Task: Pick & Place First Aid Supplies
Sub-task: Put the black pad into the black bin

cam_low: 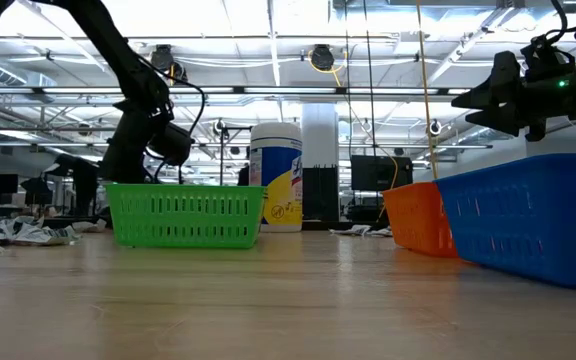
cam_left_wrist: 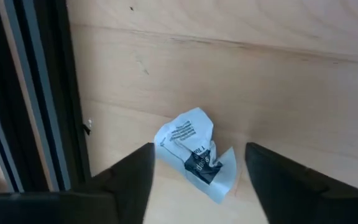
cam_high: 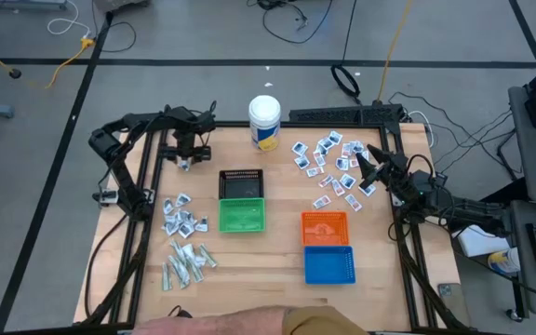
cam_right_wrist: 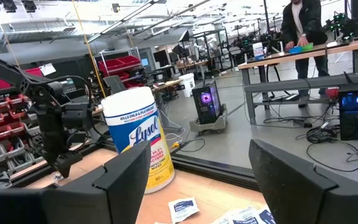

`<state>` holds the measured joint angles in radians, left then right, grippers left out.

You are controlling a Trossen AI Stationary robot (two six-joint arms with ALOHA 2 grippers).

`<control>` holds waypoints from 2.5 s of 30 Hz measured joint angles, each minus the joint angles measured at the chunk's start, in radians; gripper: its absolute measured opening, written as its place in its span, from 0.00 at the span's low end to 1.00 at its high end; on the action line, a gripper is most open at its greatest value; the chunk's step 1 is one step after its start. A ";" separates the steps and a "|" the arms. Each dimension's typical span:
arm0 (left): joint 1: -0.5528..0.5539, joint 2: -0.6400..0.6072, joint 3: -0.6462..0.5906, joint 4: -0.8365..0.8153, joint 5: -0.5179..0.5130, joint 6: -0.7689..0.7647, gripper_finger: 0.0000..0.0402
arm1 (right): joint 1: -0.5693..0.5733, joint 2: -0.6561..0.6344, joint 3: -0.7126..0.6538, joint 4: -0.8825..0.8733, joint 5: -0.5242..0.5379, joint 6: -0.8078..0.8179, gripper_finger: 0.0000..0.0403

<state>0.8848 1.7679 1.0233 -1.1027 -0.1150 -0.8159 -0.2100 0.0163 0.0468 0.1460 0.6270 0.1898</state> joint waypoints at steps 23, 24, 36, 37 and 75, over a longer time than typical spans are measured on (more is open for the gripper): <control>0.000 0.000 0.000 0.063 0.065 0.105 0.01 | 0.000 0.000 0.000 0.000 0.000 0.000 0.66; 0.000 -0.001 0.000 0.063 0.068 0.111 0.01 | 0.000 0.000 0.000 0.000 0.000 0.000 0.66; 0.007 -0.151 0.000 0.022 0.125 0.151 0.00 | 0.000 0.000 0.000 0.000 0.000 0.000 0.66; 0.006 -0.172 0.000 0.009 0.125 0.157 0.00 | 0.000 0.000 0.000 0.000 0.000 0.000 0.66; -0.284 -0.163 0.266 -0.241 0.195 0.796 0.00 | 0.000 0.000 0.000 0.000 0.000 0.000 0.66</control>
<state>0.6004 1.6047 1.2894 -1.3441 0.0797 -0.0200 -0.2098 0.0162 0.0469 0.1459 0.6270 0.1898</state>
